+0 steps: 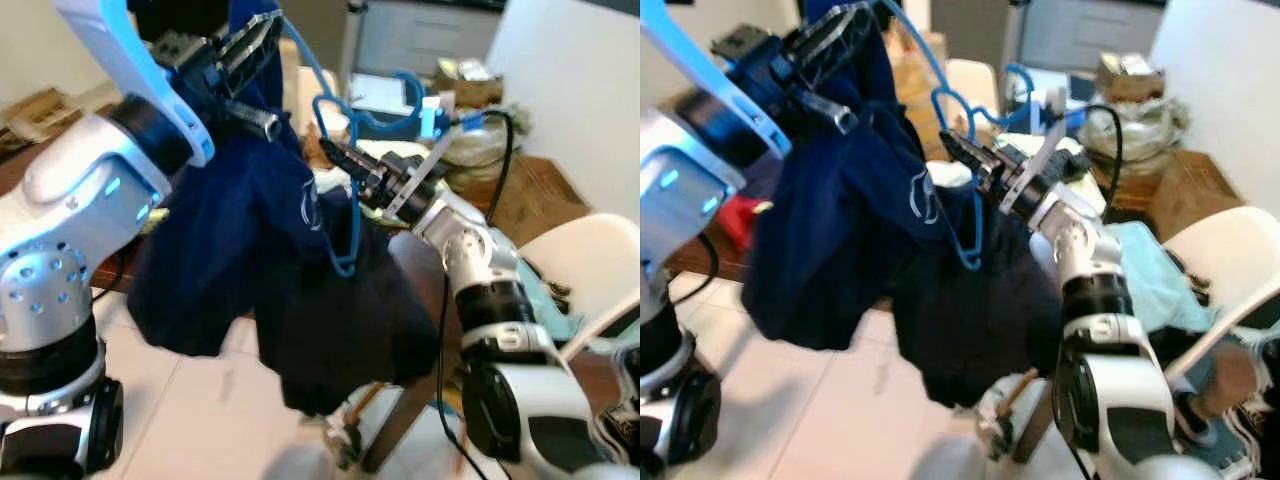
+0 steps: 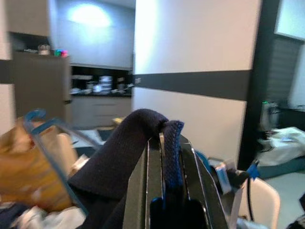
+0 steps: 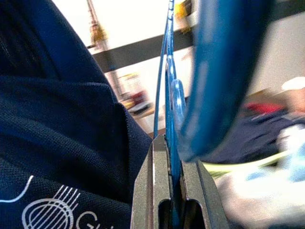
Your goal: Hang hanger
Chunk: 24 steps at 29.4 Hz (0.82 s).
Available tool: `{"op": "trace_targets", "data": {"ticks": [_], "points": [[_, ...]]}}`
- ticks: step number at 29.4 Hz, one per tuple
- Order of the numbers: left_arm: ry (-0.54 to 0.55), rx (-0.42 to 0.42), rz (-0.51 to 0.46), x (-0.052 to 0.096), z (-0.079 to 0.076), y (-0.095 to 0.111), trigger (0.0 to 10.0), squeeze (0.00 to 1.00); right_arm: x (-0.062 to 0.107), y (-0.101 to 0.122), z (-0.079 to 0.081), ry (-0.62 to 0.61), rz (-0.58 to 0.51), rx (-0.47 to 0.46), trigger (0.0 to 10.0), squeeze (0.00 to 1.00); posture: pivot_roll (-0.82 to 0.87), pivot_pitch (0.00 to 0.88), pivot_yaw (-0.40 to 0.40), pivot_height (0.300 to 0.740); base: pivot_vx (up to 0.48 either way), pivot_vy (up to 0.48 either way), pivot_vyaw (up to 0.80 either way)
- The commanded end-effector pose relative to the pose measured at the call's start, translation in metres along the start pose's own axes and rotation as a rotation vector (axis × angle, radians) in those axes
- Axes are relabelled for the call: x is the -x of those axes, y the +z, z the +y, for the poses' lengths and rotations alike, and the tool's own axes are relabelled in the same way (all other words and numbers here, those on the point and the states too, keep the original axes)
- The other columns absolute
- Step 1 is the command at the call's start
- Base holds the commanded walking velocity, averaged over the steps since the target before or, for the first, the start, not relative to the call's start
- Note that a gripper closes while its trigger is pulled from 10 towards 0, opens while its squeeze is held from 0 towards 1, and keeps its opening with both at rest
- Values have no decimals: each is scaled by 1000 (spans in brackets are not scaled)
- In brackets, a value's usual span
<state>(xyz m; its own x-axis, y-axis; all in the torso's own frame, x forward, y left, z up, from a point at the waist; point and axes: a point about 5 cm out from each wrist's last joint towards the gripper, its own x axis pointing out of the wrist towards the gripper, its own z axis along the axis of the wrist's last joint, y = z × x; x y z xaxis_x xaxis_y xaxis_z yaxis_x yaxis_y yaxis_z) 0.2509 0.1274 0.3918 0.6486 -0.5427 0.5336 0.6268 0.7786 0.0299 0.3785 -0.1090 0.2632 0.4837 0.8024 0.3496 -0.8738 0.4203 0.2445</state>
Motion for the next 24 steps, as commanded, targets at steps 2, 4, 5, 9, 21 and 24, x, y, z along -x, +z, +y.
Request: {"op": "trace_targets", "data": {"ticks": [2,4,5,9,21,24], "points": [[-35,4,-35,-1,-4,2,10000,0,5,4,3,30,4,21,10000,0,103,0,-80,740,-332,0,0],[-39,15,-29,-2,-3,-2,10000,0,11,6,3,47,12,34,10000,0,98,0,-79,740,-330,0,0],[-39,15,-29,-2,-3,-2,10000,0,11,6,3,47,12,34,10000,0,98,0,-79,740,-330,0,0],[-43,34,-18,-2,-2,-8,10000,0,20,7,2,56,42,60,10000,0,91,0,-78,740,-334,0,0],[-25,65,177,19,3,-64,10000,0,50,-26,-7,-10,369,251,10000,0,77,0,-83,740,-179,0,0],[-3,25,302,33,5,-94,10000,0,61,-40,-13,-60,492,296,10000,0,69,0,-83,740,0,0,0]]}}
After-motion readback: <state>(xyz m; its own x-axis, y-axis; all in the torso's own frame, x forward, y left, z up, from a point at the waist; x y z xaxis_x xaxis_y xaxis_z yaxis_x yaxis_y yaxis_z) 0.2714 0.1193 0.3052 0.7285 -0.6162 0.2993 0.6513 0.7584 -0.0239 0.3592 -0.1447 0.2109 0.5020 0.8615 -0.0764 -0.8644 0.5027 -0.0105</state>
